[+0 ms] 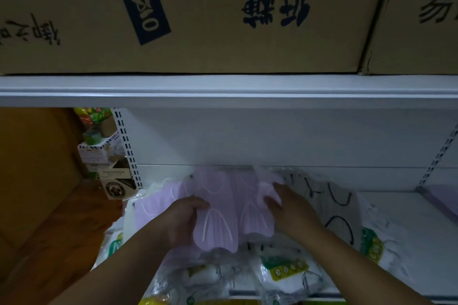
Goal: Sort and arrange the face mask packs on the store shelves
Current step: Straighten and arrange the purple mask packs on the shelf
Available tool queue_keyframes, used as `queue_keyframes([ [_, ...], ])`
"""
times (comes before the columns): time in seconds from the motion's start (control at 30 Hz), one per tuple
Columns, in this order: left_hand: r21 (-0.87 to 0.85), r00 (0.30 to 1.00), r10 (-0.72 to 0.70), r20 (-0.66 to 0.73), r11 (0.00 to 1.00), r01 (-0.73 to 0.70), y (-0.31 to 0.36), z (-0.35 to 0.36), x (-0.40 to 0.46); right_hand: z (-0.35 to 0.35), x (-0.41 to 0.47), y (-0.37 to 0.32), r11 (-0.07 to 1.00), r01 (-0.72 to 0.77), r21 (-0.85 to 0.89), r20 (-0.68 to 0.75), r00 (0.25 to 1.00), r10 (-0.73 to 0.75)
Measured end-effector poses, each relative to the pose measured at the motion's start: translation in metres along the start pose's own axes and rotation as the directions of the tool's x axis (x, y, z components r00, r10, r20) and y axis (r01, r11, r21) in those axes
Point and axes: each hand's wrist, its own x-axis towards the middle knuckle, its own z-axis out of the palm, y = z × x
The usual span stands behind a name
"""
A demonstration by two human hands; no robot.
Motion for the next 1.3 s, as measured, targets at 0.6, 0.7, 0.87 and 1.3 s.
queue_keyframes([
  [0.6, -0.031, 0.998, 0.013, -0.064, 0.999, -0.015, -0.004, -0.011, -0.004, 0.016, 0.000, -0.047, 0.935, 0.326, -0.142, 0.311, 0.911, -0.271],
  [0.7, -0.041, 0.995, 0.030, -0.100, 0.999, -0.034, 0.000, -0.022, -0.005, 0.011, 0.012, -0.020, 0.929, 0.211, -0.304, 0.365, 0.927, -0.091],
  [0.87, -0.072, 0.992, 0.092, -0.081, 0.993, -0.097, -0.001, -0.029, -0.005, 0.028, 0.008, 0.009, 0.904, 0.214, -0.370, 0.400, 0.915, -0.053],
  [1.3, -0.137, 0.997, 0.073, 0.022, 0.988, -0.069, -0.001, -0.016, -0.004, 0.012, -0.011, -0.064, 0.953, 0.292, 0.085, 0.108, 0.948, -0.300],
])
